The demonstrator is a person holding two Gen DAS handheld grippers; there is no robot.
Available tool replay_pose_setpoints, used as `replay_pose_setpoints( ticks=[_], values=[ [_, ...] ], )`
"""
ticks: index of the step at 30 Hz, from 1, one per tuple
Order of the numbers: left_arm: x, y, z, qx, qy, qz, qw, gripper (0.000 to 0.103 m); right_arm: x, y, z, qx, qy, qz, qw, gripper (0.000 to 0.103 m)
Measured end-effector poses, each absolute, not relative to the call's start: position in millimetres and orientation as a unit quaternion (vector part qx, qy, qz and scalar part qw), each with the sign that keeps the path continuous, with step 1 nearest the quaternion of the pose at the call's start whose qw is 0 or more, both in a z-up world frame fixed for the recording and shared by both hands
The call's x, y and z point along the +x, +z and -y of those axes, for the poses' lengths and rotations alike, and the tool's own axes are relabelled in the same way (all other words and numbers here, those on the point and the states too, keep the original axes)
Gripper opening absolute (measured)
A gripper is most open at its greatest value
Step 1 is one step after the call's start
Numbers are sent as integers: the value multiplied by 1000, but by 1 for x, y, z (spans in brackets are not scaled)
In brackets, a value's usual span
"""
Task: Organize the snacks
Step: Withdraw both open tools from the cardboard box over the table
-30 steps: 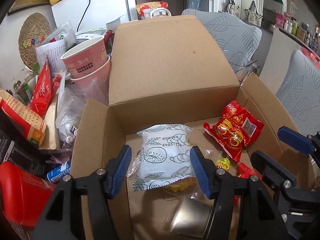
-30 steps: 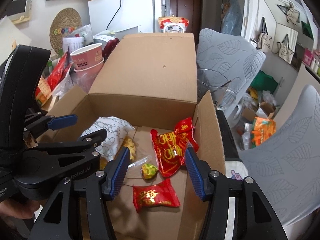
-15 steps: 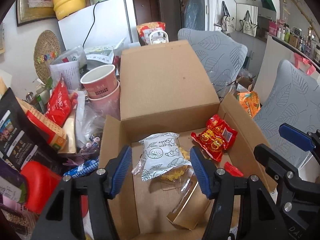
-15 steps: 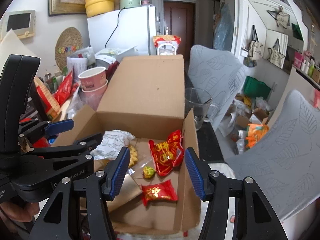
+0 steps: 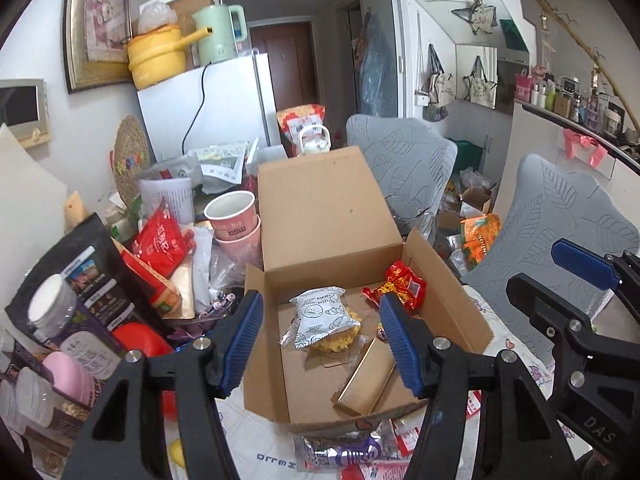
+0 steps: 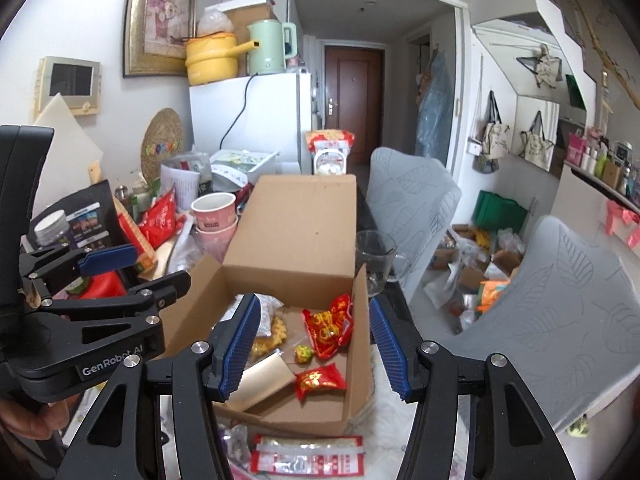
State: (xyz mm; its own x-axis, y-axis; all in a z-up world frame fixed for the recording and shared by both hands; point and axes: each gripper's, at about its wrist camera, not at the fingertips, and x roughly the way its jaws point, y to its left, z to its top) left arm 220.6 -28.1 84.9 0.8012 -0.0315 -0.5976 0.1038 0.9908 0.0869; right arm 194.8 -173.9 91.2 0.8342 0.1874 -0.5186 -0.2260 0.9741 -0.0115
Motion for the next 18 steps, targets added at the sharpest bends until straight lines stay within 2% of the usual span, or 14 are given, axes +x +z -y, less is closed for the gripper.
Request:
replay_pose_setpoints(
  ticks=[8,10,12,18],
  values=[
    [173,108,31,62,-57,-283,955,60,144,114,178,-41,107,-237,965,60],
    [163,110,32,66,-60,-279,956,64,135,117,178,-43,106,-232,966,60],
    [154,111,32,66,-63,-274,957,78,123,120,176,-45,107,-225,967,62],
    [123,113,31,75,-71,-258,961,80,95,121,176,-42,109,-217,969,68]
  ],
)
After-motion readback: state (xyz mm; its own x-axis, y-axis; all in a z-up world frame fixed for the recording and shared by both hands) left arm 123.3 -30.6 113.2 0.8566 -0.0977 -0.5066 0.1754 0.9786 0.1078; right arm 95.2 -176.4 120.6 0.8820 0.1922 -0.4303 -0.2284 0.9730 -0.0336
